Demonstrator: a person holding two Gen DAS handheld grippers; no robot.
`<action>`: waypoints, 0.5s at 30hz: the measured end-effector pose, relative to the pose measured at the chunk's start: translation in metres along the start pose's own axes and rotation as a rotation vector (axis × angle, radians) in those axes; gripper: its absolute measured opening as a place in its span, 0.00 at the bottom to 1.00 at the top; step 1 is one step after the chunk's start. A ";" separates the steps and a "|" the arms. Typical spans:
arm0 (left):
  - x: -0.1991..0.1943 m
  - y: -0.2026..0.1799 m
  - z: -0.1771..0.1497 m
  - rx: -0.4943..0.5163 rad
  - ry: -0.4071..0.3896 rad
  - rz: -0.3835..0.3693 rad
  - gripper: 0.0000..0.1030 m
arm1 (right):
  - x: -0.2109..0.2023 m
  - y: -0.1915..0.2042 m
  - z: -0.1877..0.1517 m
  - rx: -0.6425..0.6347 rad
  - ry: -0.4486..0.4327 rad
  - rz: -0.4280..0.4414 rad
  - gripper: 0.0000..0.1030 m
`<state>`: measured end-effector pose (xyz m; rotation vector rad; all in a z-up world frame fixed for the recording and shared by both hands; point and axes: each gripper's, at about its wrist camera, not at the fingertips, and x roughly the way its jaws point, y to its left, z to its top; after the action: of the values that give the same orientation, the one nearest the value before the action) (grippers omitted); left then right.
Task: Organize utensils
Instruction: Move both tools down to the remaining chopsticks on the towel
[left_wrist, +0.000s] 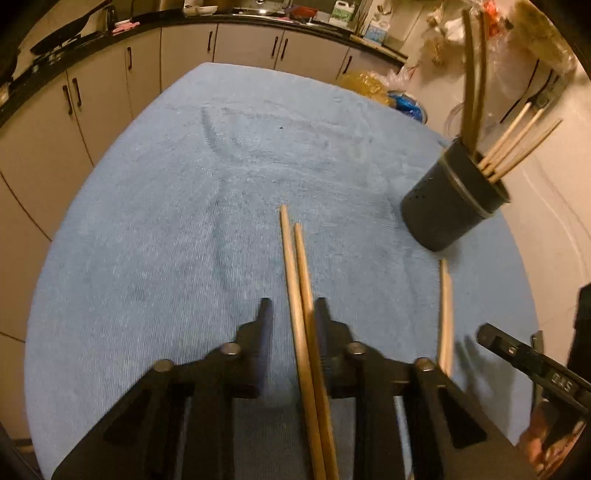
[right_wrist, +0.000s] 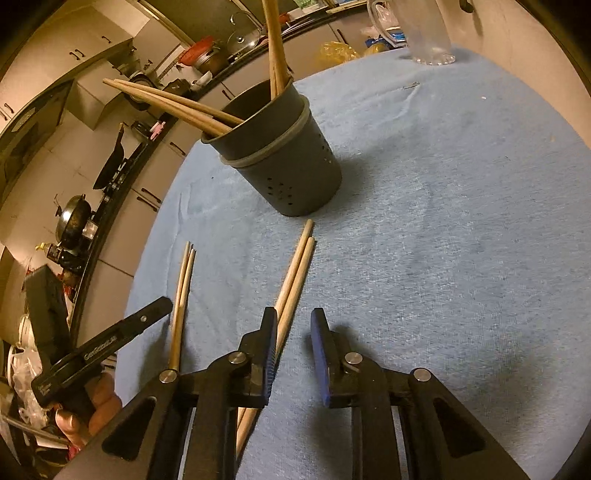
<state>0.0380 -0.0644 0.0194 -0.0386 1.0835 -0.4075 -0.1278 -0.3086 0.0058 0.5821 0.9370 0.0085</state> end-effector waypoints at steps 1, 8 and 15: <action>0.004 0.000 0.004 0.003 0.013 0.014 0.15 | 0.001 0.000 0.001 0.001 0.001 -0.003 0.20; 0.013 0.007 0.014 0.006 0.011 0.015 0.08 | 0.004 0.004 0.008 0.010 0.020 -0.035 0.20; 0.013 0.014 0.009 0.001 -0.025 -0.032 0.08 | 0.016 0.021 0.021 -0.011 0.059 -0.098 0.18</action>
<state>0.0552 -0.0577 0.0094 -0.0603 1.0590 -0.4355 -0.0973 -0.2964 0.0126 0.5275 1.0210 -0.0570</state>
